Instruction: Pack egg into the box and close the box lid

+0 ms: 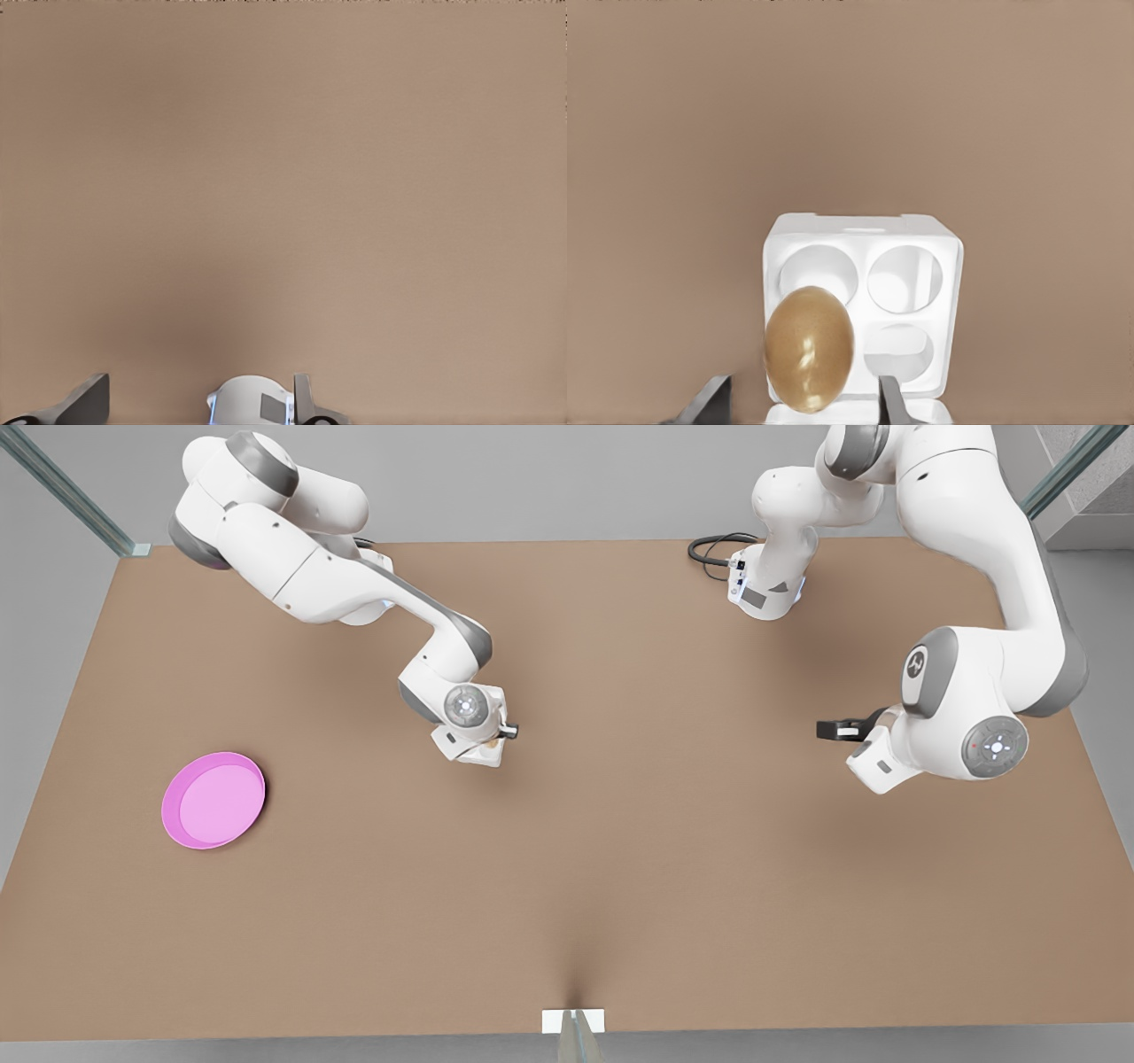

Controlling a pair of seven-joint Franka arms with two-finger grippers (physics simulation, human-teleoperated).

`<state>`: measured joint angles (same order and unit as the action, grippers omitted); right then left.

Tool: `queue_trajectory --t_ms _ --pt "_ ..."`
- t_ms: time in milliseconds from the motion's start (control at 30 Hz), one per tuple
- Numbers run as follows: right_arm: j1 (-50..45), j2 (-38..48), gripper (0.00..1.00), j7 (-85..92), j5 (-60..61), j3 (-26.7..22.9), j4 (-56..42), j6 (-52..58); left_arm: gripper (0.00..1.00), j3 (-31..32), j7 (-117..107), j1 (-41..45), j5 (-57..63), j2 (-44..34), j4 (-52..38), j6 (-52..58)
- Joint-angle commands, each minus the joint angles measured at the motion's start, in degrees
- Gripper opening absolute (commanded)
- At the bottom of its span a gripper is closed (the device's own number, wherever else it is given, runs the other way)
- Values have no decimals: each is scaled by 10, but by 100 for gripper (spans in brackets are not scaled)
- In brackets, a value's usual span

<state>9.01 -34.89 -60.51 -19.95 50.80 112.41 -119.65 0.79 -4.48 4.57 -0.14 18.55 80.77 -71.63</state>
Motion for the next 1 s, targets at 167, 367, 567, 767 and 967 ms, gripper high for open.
queue_trajectory --t_ms 167,367,567,767,967 --pt "31 6 100 21 -1 5 -54 79 100 -1 2 0 0 1 -2 -1" --pt "268 46 100 409 -55 -18 -285 201 100 7 -2 1 -7 -19 -45 23" --pt "-24 294 100 489 176 -417 -209 271 99 30 -8 23 1 -16 -36 23" --pt "-12 269 100 543 204 -455 -256 289 21 50 -220 190 -26 44 -36 -12" --pt "-12 294 100 542 205 -454 -229 269 21 56 -473 433 -137 175 -113 -275"
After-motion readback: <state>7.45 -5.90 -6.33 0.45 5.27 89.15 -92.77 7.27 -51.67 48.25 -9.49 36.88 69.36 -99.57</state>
